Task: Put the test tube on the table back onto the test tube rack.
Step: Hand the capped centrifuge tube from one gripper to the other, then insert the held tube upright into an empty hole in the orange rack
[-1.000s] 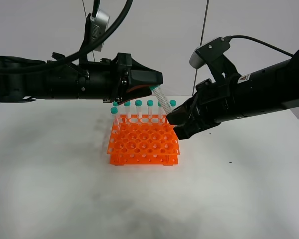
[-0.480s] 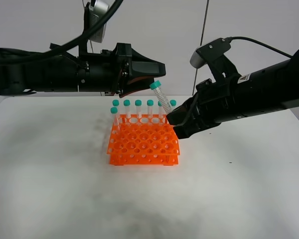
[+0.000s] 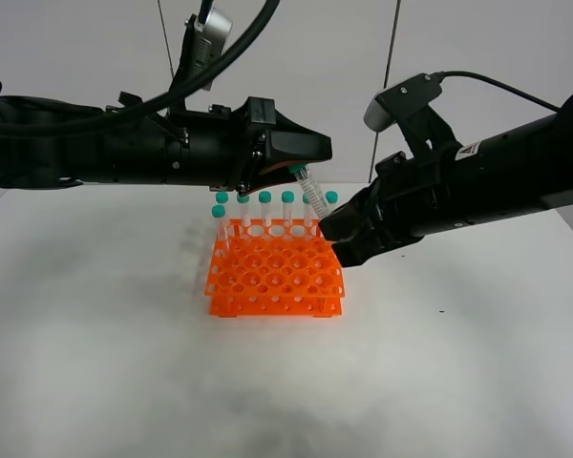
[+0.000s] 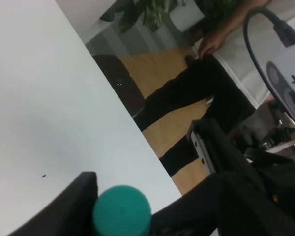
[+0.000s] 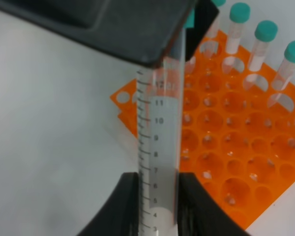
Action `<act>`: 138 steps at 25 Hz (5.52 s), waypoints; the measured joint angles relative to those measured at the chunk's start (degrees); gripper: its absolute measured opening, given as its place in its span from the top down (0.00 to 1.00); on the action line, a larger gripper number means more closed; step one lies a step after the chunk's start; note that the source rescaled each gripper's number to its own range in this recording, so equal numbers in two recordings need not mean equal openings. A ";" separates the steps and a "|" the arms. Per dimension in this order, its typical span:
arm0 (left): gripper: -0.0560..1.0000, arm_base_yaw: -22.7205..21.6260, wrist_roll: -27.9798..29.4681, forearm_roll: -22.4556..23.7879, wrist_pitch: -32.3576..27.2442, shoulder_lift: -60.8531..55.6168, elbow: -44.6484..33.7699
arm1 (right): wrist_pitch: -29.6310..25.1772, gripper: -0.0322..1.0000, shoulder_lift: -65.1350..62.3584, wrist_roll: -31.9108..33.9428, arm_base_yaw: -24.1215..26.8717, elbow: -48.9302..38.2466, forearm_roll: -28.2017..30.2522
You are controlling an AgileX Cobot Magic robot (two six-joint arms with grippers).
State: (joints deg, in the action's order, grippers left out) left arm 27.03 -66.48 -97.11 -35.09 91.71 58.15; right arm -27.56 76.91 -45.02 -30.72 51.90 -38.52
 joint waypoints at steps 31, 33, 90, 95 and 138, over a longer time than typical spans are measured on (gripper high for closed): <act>0.93 0.00 0.00 0.00 1.32 0.06 0.00 | 0.06 0.96 -0.15 0.45 0.00 0.00 -0.16; 0.93 0.00 0.00 0.00 1.32 0.06 0.00 | 0.06 0.96 -0.15 0.45 0.00 0.00 -0.16; 0.93 0.00 0.52 -0.32 1.30 0.06 0.00 | -41.79 0.00 -10.34 45.02 27.71 2.13 40.05; 0.93 0.00 0.52 -0.32 1.30 0.06 0.00 | -40.49 0.00 -26.61 45.02 27.71 -10.85 40.05; 0.93 0.00 -0.39 -0.36 4.26 0.06 0.11 | -31.22 0.00 -77.18 45.02 27.71 -23.62 37.86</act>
State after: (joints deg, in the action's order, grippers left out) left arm 27.03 -66.87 -97.47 -30.83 91.77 58.27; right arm -58.78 -0.27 0.00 -3.01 28.28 -0.66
